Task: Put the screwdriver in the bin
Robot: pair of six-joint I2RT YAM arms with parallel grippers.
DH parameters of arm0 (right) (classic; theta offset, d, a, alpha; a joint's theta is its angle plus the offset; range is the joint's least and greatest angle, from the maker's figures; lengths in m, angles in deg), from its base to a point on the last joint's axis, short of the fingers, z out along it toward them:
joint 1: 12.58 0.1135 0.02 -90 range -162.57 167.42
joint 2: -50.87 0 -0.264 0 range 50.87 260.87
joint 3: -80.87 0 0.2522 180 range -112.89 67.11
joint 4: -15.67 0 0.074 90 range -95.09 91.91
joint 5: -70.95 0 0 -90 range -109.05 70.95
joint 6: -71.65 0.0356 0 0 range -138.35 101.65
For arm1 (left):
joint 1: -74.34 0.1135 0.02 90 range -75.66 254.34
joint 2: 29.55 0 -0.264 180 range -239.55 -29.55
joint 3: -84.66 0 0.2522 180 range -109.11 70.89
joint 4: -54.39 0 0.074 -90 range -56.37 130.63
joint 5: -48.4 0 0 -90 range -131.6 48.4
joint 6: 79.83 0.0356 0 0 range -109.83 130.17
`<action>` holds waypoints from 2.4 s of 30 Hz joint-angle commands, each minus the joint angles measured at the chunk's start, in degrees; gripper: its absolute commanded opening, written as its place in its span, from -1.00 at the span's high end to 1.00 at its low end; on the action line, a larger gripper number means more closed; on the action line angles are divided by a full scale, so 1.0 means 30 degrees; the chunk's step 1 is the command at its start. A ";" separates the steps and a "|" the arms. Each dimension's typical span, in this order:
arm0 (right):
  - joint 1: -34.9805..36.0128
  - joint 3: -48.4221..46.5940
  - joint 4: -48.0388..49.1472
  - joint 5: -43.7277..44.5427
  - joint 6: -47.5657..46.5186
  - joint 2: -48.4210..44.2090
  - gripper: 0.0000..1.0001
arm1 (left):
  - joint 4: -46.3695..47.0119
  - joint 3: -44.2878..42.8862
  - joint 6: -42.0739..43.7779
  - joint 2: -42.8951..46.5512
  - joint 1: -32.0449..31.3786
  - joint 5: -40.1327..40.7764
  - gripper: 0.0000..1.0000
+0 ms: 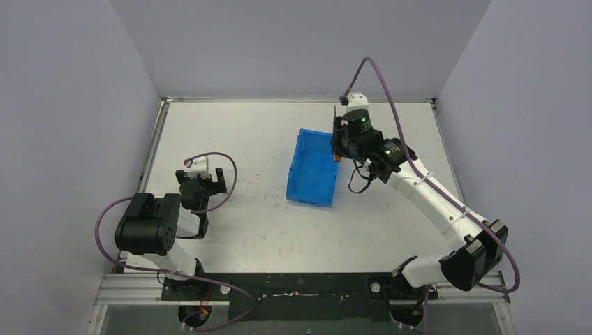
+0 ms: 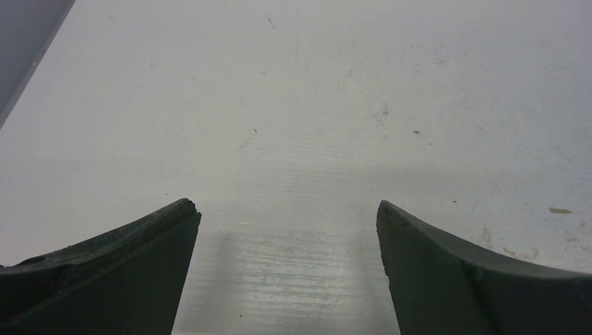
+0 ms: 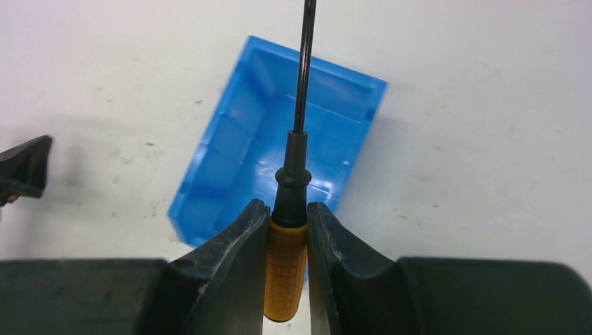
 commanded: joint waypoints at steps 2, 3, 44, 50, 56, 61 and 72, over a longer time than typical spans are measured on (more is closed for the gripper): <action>0.1700 -0.0798 0.1904 0.0533 0.0608 0.1539 1.00 | 0.0733 -0.0466 -0.0116 0.0139 -0.0037 -0.0094 -0.94; 0.1743 -0.0794 0.2012 0.0372 0.0662 0.2099 1.00 | 0.0735 -0.0466 -0.0114 0.0153 -0.0037 -0.0094 -0.94; 0.1732 -0.0694 0.3310 0.1661 -0.0039 0.4188 -0.86 | 0.0733 -0.0475 -0.0101 0.0136 -0.0037 -0.0094 -0.94; -0.0778 0.4155 0.5886 0.2764 -0.0802 -0.0893 -1.00 | 0.0738 -0.0467 -0.0104 0.0135 -0.0037 -0.0086 -0.94; -0.4418 0.9545 0.8539 0.3028 -0.1319 -0.5137 -1.00 | 0.0736 -0.0472 -0.0105 0.0137 -0.0037 -0.0063 -0.94; -0.7592 1.3335 1.0958 0.1004 -0.1217 -0.7084 -1.00 | 0.0754 -0.0466 -0.0103 0.0113 -0.0037 -0.0064 -0.94; -1.0900 1.9475 1.8673 -0.1426 -0.1524 -0.7253 -1.00 | 0.0739 -0.0478 -0.0118 0.0143 -0.0037 -0.0064 -0.94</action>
